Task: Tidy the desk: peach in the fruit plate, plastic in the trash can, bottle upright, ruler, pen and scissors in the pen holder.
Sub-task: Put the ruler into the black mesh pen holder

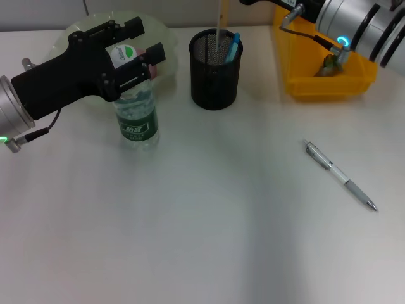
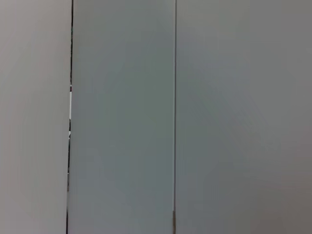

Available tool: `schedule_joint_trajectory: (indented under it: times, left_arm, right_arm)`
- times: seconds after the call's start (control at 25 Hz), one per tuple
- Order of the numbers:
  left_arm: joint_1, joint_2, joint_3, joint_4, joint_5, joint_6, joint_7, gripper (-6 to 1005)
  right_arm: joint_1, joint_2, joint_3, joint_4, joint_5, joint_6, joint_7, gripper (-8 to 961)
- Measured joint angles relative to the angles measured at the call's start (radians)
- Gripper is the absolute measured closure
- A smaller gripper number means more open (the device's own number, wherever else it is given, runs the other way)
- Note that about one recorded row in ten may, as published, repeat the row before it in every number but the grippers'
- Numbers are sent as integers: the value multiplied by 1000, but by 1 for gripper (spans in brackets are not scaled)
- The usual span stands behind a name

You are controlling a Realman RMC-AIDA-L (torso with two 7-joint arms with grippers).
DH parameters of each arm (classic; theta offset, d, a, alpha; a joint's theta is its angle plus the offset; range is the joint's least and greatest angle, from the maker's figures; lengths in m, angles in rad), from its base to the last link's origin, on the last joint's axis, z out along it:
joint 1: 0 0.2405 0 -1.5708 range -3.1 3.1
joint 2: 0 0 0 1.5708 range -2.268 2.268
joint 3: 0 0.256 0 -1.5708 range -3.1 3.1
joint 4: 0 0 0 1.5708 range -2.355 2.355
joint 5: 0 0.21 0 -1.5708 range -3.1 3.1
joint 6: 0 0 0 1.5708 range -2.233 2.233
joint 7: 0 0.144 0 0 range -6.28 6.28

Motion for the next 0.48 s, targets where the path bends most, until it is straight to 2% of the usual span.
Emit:
schedule_joint_trajectory:
  times: [0.48]
  left_arm:
    - [0, 0, 0, 0, 0, -1, 0, 412]
  right_arm:
    - [62, 1, 0, 97, 1, -1, -31, 493]
